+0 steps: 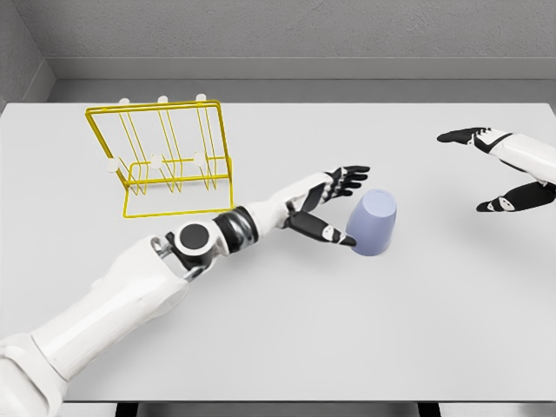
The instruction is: Place the cup on the cup holder with both arms
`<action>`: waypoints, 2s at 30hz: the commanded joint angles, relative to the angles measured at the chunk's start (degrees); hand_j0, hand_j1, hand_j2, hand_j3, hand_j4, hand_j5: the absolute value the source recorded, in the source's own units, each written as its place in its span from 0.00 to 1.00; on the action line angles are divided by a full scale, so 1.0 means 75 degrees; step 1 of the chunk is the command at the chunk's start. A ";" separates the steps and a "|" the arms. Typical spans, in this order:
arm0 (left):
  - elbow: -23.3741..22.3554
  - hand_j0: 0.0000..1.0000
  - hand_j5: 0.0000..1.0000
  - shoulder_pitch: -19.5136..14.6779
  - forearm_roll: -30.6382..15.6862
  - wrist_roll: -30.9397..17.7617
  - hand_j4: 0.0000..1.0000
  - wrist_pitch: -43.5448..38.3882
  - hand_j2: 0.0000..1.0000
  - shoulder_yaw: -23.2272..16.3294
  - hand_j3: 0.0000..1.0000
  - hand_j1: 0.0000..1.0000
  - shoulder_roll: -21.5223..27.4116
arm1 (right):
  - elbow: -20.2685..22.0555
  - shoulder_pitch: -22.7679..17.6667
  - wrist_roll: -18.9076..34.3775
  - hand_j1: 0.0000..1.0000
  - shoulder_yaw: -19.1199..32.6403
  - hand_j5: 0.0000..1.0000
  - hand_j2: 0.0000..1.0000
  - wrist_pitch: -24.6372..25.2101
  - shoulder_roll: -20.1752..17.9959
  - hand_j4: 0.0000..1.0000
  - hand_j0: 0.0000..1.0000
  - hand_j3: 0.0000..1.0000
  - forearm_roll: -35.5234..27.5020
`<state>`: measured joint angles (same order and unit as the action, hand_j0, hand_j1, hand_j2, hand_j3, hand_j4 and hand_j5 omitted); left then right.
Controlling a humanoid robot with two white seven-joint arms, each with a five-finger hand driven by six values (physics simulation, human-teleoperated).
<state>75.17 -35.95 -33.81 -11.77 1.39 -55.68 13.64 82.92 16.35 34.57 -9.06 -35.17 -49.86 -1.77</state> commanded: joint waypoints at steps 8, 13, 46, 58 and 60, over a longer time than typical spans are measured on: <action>-0.0179 1.00 1.00 0.0000 0.0019 0.0000 1.00 -0.0021 1.00 -0.0029 1.00 1.00 -0.0166 | 0.0018 0.0000 -0.0003 1.00 0.0001 1.00 1.00 0.0022 -0.0008 1.00 1.00 1.00 -0.0068; -0.0296 1.00 1.00 0.0000 0.0043 0.0000 1.00 -0.0021 1.00 -0.0029 1.00 1.00 -0.0295 | 0.0018 0.0000 -0.0003 1.00 0.0001 1.00 1.00 0.0022 -0.0008 1.00 1.00 1.00 -0.0080; -0.0729 1.00 1.00 0.0035 0.0207 0.0000 1.00 -0.0126 1.00 -0.0041 1.00 1.00 -0.0799 | -0.0017 0.0000 -0.0015 1.00 0.0012 1.00 1.00 0.0022 -0.0008 1.00 1.00 1.00 -0.0080; -0.0917 0.67 0.67 0.0035 0.0148 0.0011 0.67 -0.0056 0.67 -0.0017 0.67 0.67 -0.0975 | -0.0017 0.0000 -0.0015 1.00 0.0012 1.00 1.00 0.0022 -0.0008 1.00 1.00 1.00 -0.0080; -0.0917 0.58 0.58 0.0047 0.0136 0.0023 0.58 -0.0033 0.58 -0.0017 0.58 0.58 -0.0987 | -0.0017 0.0000 -0.0015 1.00 0.0012 1.00 1.00 0.0022 -0.0008 1.00 1.00 1.00 -0.0080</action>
<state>68.29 -35.60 -32.47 -11.66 0.93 -55.87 6.38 82.77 16.35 34.48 -8.98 -35.16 -49.85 -1.93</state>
